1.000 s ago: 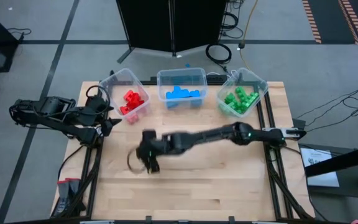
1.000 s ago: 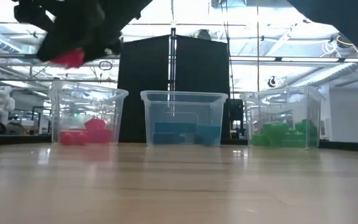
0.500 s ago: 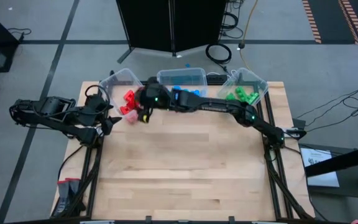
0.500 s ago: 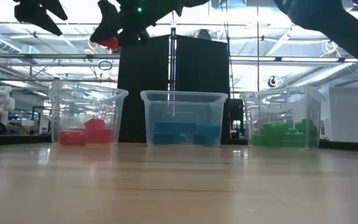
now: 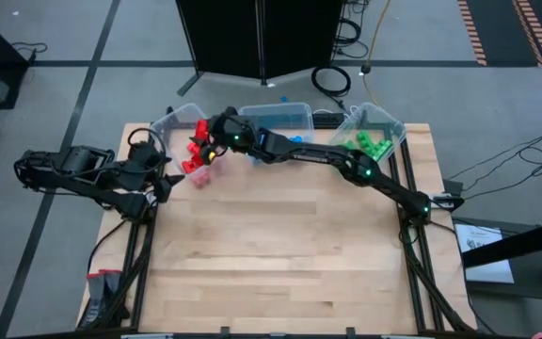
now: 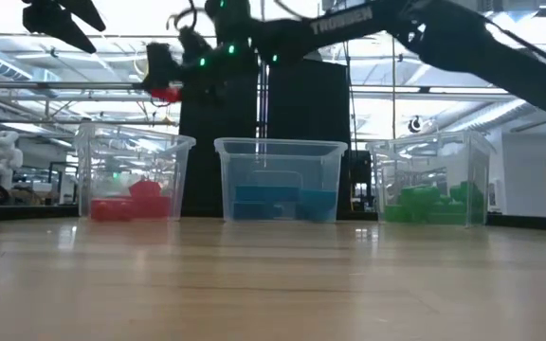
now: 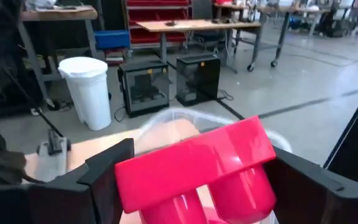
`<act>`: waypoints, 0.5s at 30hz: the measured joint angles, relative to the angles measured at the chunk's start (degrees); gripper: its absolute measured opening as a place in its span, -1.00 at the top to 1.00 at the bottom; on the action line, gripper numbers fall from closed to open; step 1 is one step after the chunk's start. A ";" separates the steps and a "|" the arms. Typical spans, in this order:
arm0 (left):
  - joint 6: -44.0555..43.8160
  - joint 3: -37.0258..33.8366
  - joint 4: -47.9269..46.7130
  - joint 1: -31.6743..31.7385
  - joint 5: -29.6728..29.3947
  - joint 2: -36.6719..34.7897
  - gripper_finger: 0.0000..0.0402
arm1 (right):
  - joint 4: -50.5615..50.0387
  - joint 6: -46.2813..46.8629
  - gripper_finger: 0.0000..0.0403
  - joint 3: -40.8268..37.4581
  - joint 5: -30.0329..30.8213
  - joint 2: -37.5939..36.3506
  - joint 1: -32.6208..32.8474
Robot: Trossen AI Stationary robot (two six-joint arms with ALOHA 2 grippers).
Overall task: Sort blocks
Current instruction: Put the red game piece into the left transparent bin
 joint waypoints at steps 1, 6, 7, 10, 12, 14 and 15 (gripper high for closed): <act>0.00 0.00 -0.03 0.00 -0.29 0.00 -0.67 | 0.50 0.41 -0.46 -0.01 0.01 0.66 -0.14; 0.01 0.00 -0.06 0.00 -1.38 0.02 -0.67 | 1.09 1.22 -0.51 0.00 -3.35 3.54 -0.66; 0.02 0.00 -0.09 0.00 -1.38 0.00 -0.67 | 0.76 1.21 -0.55 0.00 -4.13 4.22 -0.71; 0.03 0.00 -0.29 0.00 -1.38 0.00 -0.67 | -2.21 1.22 -0.68 -0.11 -4.64 5.13 -0.73; 0.03 0.00 -0.29 0.00 -1.38 0.00 -0.67 | -2.87 0.78 -0.75 -0.15 -4.57 5.10 -0.71; 0.05 0.00 -0.30 0.00 -1.38 0.00 -0.67 | -2.62 -1.00 -0.78 -0.07 -4.50 4.79 -0.72; 0.06 0.00 -0.29 0.00 -1.38 0.00 -0.67 | -2.31 -1.75 -0.79 -0.07 -4.50 4.68 -0.64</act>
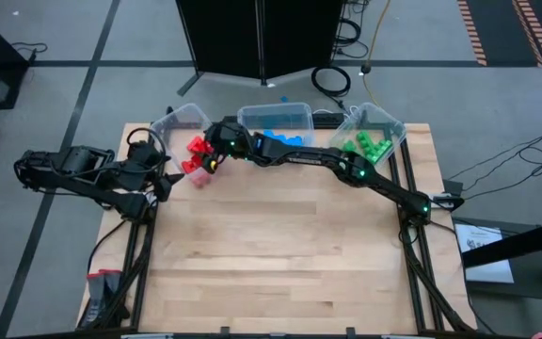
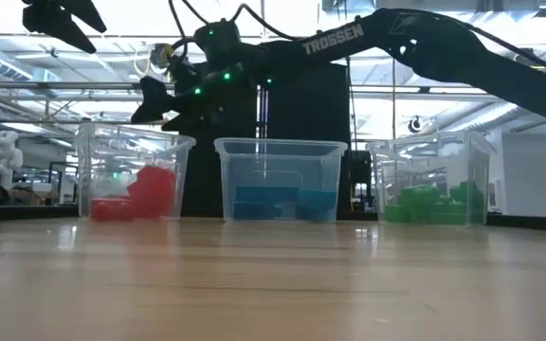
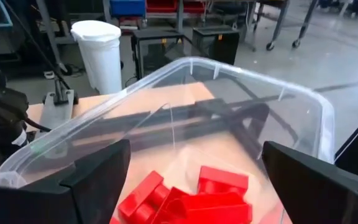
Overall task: Sort blocks
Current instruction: Put the red game piece into the left transparent bin, then return to Home Position
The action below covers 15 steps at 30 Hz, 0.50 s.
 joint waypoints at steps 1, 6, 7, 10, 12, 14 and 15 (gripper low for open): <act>0.00 0.00 -0.02 0.00 0.00 0.00 -0.67 | 0.39 -0.76 -0.80 0.00 0.00 -0.06 0.02; 0.02 0.00 -0.02 0.00 0.00 0.00 -0.67 | -1.88 -2.11 -0.81 -0.02 -0.20 -2.01 0.51; 0.07 0.00 -0.02 0.00 0.00 0.00 -0.67 | -3.17 -2.90 -0.81 -0.02 -0.22 -3.19 0.70; 1.08 0.00 0.00 0.00 -0.03 0.00 -0.67 | -6.97 -6.14 -0.81 -0.02 -0.36 -8.50 1.28; 2.65 0.00 0.13 0.00 -0.04 0.00 -0.67 | -10.50 -9.04 -0.81 -0.02 -0.49 -13.89 1.57; 3.47 0.00 0.17 0.00 -0.18 0.00 -0.67 | -13.79 -11.67 -0.81 0.09 -0.60 -19.61 1.87; 3.47 0.00 0.20 0.00 -0.60 0.02 -0.67 | -15.87 -12.95 -0.81 0.15 -0.87 -22.36 1.97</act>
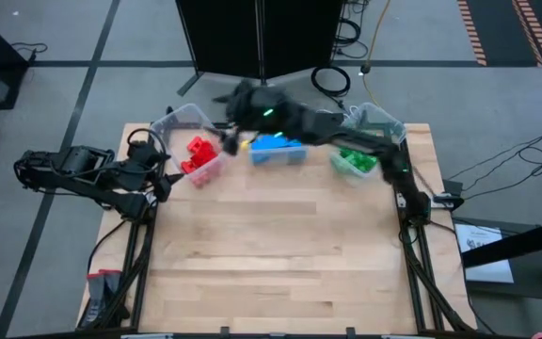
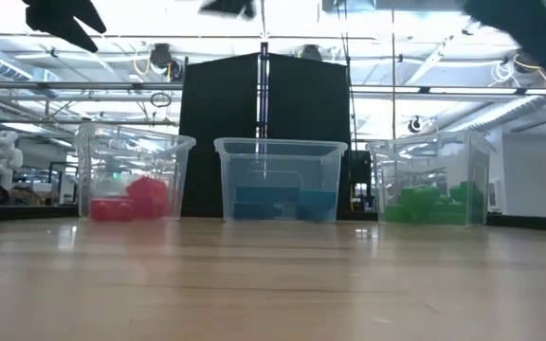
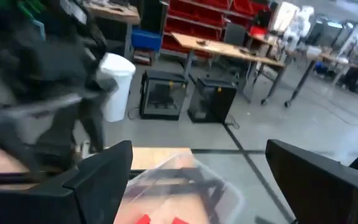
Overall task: Sort blocks
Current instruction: Return to Home Position
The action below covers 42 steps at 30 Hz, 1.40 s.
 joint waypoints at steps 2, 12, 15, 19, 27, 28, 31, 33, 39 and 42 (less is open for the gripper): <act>-0.05 0.00 0.09 0.00 -0.88 -0.02 -0.67 | -5.49 -2.12 -0.81 0.04 -0.60 -5.27 0.01; 2.72 0.00 7.42 0.00 -2.86 -0.02 -0.67 | -42.04 -4.74 -0.81 -0.02 -0.61 -30.01 0.35; 2.93 0.00 10.72 0.02 -3.87 -0.02 -0.67 | -52.65 -3.23 -0.82 -0.05 -2.33 -35.46 0.30; 2.54 0.00 12.70 0.06 -4.24 -0.02 -0.67 | -63.43 -2.11 -0.82 -0.18 -14.36 -41.66 0.35; 15.51 0.00 21.45 0.02 0.44 -0.98 -0.67 | -63.19 -0.95 -0.82 -12.83 -24.62 -60.95 0.35; 17.79 0.00 23.27 0.02 2.16 -1.39 -0.67 | -60.54 -0.37 -0.82 -17.25 -24.64 -65.03 0.35; 23.51 0.00 28.37 0.04 8.36 -3.07 -0.67 | -50.23 2.15 -0.82 -33.54 -24.67 -78.09 0.35; 26.39 0.00 30.52 0.04 12.08 -4.33 -0.67 | -41.59 4.43 -0.82 -45.56 -24.66 -87.37 0.35; 29.86 0.00 31.54 0.04 17.47 -9.77 -0.67 | -13.22 13.07 -0.82 -76.78 -23.77 -111.18 0.35; 30.77 -0.03 31.62 0.04 19.48 -13.45 -0.67 | -7.67 16.59 -0.82 -85.94 -20.87 -118.83 0.33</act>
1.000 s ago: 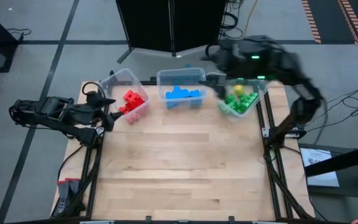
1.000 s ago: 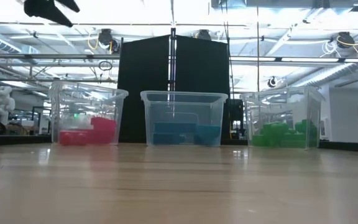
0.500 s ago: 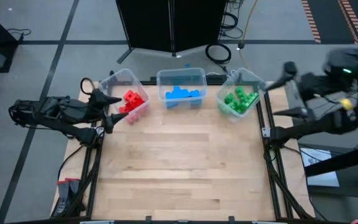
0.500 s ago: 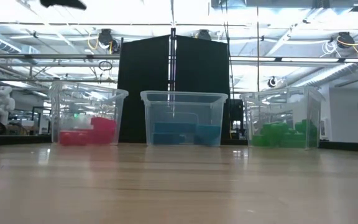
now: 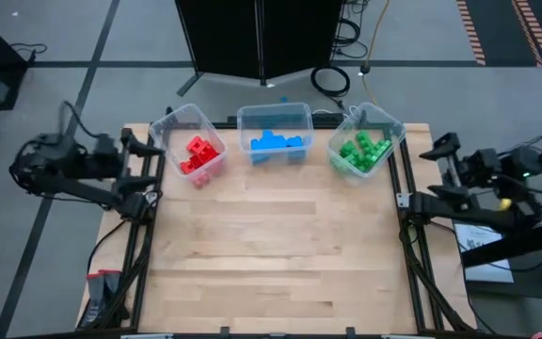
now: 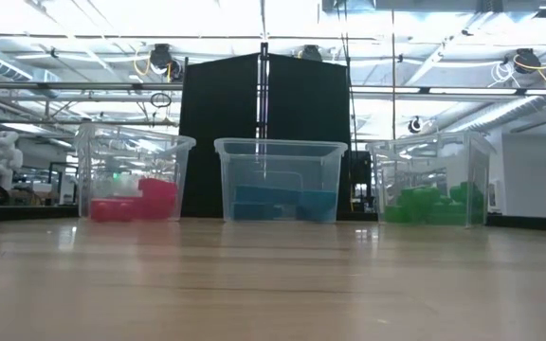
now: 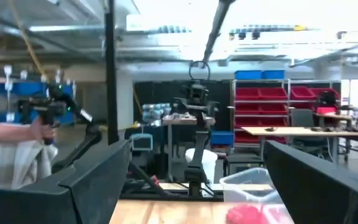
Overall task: Sort blocks
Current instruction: Return to Home Position
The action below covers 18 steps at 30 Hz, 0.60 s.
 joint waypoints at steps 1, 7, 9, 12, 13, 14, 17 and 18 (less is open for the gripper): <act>0.45 -0.34 0.55 0.00 1.06 -1.44 -0.67 | 1.23 1.00 -0.82 -2.59 0.60 -1.93 0.00; -0.06 -9.44 5.10 0.01 4.16 -12.24 -0.67 | 6.08 4.21 -0.82 -12.28 -0.25 -5.89 -0.02; -1.39 -13.84 7.01 -0.02 4.15 -16.31 -0.67 | 7.72 4.14 -0.82 -13.01 -0.56 -5.08 -0.02; -2.92 -21.01 10.87 -0.02 4.62 -22.05 -0.67 | 7.66 4.66 -0.82 -15.47 -0.53 -5.85 -0.02; -3.56 -23.34 12.31 -0.01 5.53 -24.05 -0.67 | 8.54 4.87 -0.82 -16.47 -0.61 -6.23 -0.02; -3.93 -25.59 13.34 -0.02 6.63 -26.00 -0.67 | 9.72 5.30 -0.82 -17.28 -0.83 -6.33 -0.01; -4.22 -30.62 16.67 -0.02 9.30 -27.17 -0.67 | 11.15 6.04 -0.82 -18.77 -1.53 -6.26 0.02; -4.29 -31.43 16.10 -0.02 10.12 -26.90 -0.67 | 11.54 6.74 -0.82 -19.69 -2.02 -6.23 0.02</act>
